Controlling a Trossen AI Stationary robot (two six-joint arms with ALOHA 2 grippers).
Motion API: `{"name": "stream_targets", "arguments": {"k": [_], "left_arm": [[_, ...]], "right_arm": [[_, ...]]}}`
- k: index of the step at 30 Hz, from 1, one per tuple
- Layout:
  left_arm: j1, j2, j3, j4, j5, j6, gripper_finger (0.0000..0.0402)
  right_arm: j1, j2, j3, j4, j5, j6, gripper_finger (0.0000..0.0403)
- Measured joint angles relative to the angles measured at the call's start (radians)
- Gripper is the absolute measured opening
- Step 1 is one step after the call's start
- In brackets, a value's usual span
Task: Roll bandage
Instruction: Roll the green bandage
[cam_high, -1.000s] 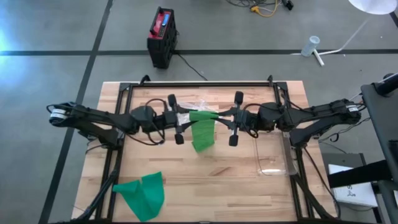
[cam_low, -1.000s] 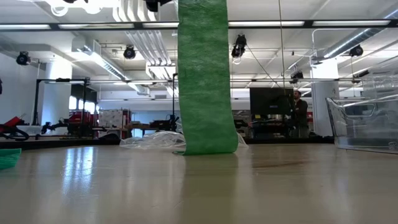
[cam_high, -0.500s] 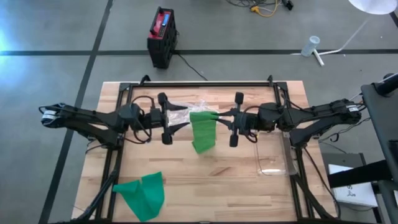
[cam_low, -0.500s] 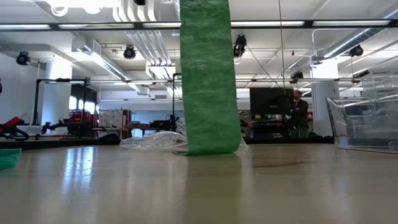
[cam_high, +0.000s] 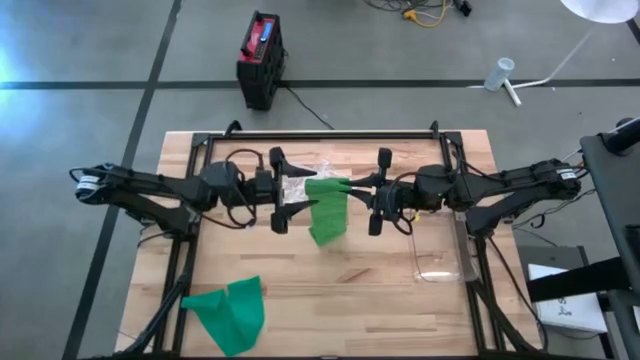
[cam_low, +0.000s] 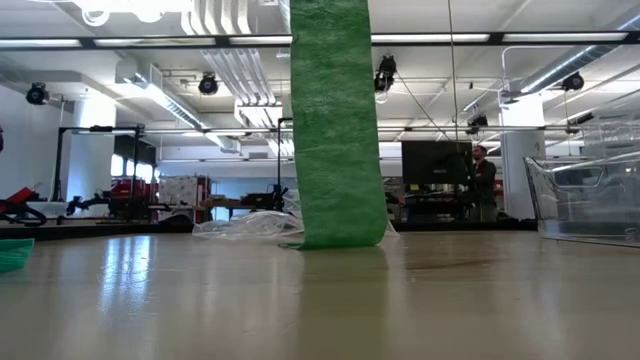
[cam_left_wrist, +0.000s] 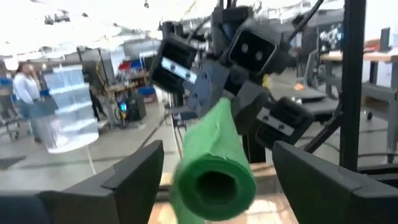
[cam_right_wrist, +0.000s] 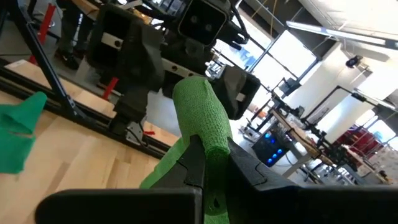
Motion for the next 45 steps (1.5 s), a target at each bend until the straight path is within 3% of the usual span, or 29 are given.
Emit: {"name": "stream_targets", "arguments": {"k": [5, 10, 15, 21, 29, 36, 45], "left_arm": [[0.000, 0.016, 0.043, -0.063, -0.018, -0.008, 0.0229], [0.000, 0.026, 0.048, -0.079, -0.019, -0.005, 0.0123], [0.000, 0.014, 0.048, -0.101, -0.018, 0.026, 0.0021], [-0.014, 0.001, 0.046, -0.100, -0.013, 0.110, 0.0044], [-0.036, 0.003, 0.044, -0.091, 0.044, 0.190, 0.0023], [-0.035, 0.003, 0.044, -0.087, 0.042, 0.215, 0.0036], [-0.036, 0.023, 0.044, -0.034, 0.048, 0.297, 0.0032]], "right_arm": [[0.000, 0.000, 0.000, 0.002, 0.000, 0.030, 0.0024], [0.000, 0.000, 0.000, -0.003, 0.000, 0.047, 0.0030], [0.000, 0.000, 0.005, -0.002, -0.006, 0.207, 0.0045], [0.000, -0.002, 0.059, -0.037, -0.131, 0.427, 0.0125], [0.000, 0.003, 0.074, -0.042, -0.143, 0.605, 0.0221], [0.000, 0.008, 0.061, -0.054, -0.143, 0.713, 0.0239], [-0.011, 0.021, 0.058, -0.058, -0.146, 0.715, 0.0218]]}}
